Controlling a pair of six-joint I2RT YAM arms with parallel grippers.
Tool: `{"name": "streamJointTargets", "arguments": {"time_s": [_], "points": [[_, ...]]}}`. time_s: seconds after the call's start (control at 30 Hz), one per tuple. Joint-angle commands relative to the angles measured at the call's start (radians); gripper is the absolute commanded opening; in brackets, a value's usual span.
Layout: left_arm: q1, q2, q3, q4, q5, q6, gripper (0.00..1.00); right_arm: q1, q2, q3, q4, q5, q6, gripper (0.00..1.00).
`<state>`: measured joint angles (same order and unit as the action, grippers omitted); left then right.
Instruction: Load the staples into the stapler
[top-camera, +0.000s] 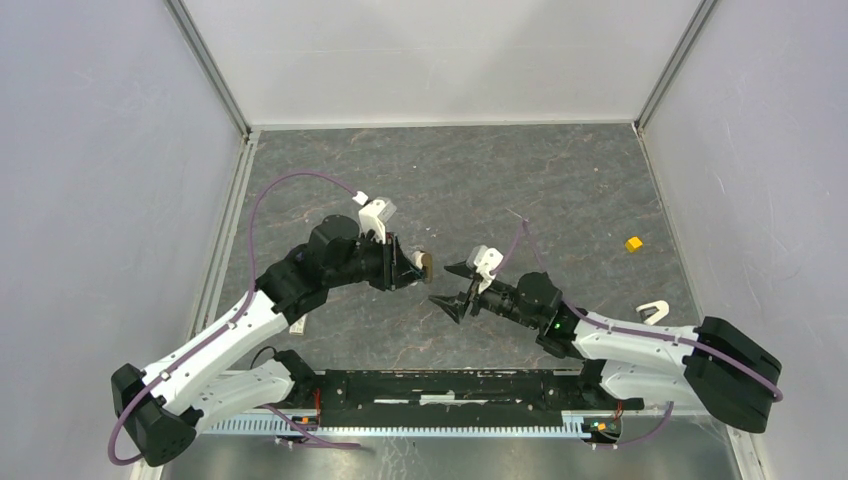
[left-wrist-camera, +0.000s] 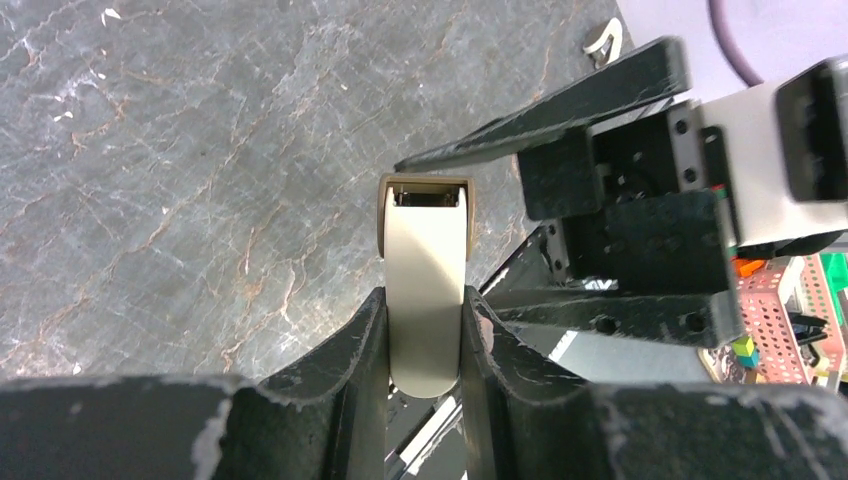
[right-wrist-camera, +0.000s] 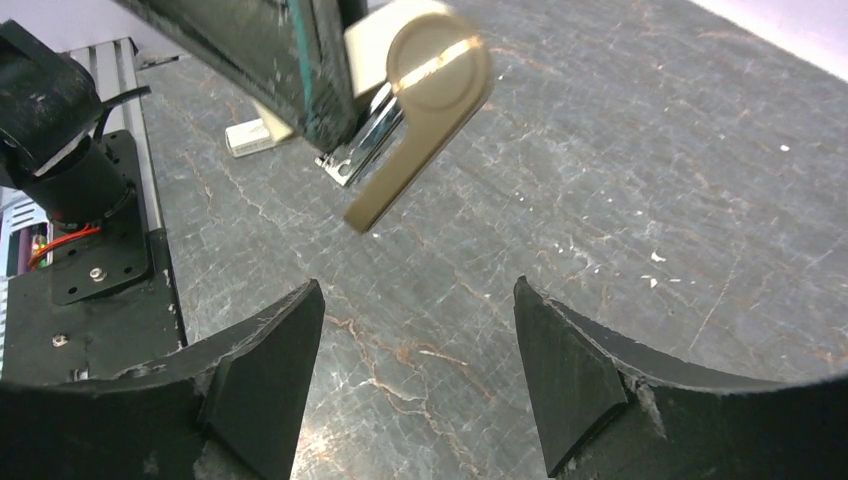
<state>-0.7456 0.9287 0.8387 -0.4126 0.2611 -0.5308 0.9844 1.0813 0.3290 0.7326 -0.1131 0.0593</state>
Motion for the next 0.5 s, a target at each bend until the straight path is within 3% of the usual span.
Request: {"name": "streamJointTargets", "arguments": {"time_s": [0.0,0.47], "points": [[0.003,-0.027,-0.004,0.116,-0.027,-0.044,0.02,0.028,0.038,0.049,0.043,0.041,0.018,0.76],[0.003,-0.07,-0.117,0.248,-0.012,-0.132,0.02,0.088,0.105,0.121,0.127,0.224,0.045,0.74]]}}
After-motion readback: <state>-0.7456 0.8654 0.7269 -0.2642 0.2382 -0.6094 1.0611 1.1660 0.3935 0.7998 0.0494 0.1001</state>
